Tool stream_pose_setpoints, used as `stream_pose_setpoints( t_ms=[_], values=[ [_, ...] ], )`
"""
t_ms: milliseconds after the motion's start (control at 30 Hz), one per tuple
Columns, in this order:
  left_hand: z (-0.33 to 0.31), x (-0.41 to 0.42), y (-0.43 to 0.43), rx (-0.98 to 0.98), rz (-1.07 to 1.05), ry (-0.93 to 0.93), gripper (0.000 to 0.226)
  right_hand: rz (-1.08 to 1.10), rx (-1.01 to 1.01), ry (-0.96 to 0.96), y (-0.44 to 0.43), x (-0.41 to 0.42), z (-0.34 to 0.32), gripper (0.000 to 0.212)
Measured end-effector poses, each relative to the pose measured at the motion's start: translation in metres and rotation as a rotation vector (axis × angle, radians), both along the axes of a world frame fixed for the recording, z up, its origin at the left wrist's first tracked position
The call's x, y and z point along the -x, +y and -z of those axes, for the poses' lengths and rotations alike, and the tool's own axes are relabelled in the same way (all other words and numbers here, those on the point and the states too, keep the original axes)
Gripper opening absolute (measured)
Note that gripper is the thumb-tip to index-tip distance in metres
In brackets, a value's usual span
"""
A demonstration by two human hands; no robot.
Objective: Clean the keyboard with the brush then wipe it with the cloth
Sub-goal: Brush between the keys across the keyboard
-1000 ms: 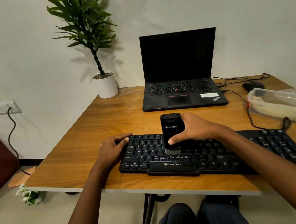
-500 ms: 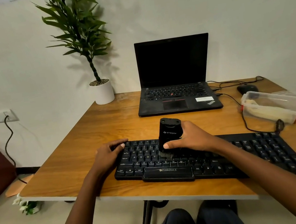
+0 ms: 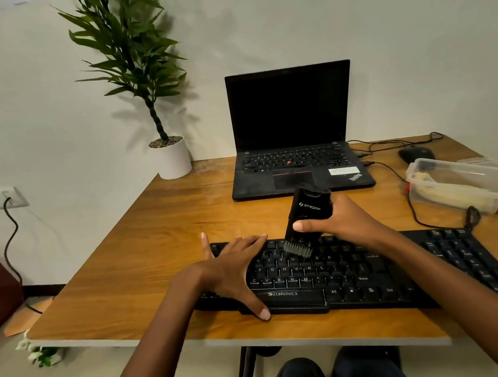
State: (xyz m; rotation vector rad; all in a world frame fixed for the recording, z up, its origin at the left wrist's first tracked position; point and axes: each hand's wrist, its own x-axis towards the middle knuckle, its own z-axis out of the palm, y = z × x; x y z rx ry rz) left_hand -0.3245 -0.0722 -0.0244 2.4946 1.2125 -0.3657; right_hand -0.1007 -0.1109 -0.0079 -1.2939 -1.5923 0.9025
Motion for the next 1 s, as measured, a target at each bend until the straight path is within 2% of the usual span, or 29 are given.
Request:
stream_pose_setpoints(
  t_ms=[233,333,467,567,667,867,1000],
  values=[
    [-0.002,-0.003,0.003,-0.043,0.01,0.018,0.13,0.04,-0.004,0.004,0.0,-0.004,0.002,0.044],
    [-0.004,-0.005,0.006,-0.014,0.007,0.048,0.131,-0.015,-0.038,-0.022,0.0,-0.003,0.002,0.053],
    [-0.003,-0.005,0.008,0.002,0.004,0.055,0.128,-0.12,-0.026,-0.239,-0.002,0.002,0.005,0.057],
    [-0.004,-0.007,0.008,-0.02,0.007,0.074,0.13,-0.085,-0.075,-0.352,0.001,0.005,0.009,0.064],
    [-0.004,-0.009,0.01,-0.046,0.016,0.097,0.132,-0.052,-0.15,-0.364,0.001,0.008,0.007,0.057],
    [-0.002,-0.01,0.012,-0.042,0.018,0.093,0.132,-0.068,-0.105,-0.327,-0.007,0.007,0.014,0.056],
    [-0.003,-0.01,0.011,-0.047,0.022,0.106,0.133,0.036,-0.221,-0.384,-0.007,0.012,0.011,0.058]
  ],
)
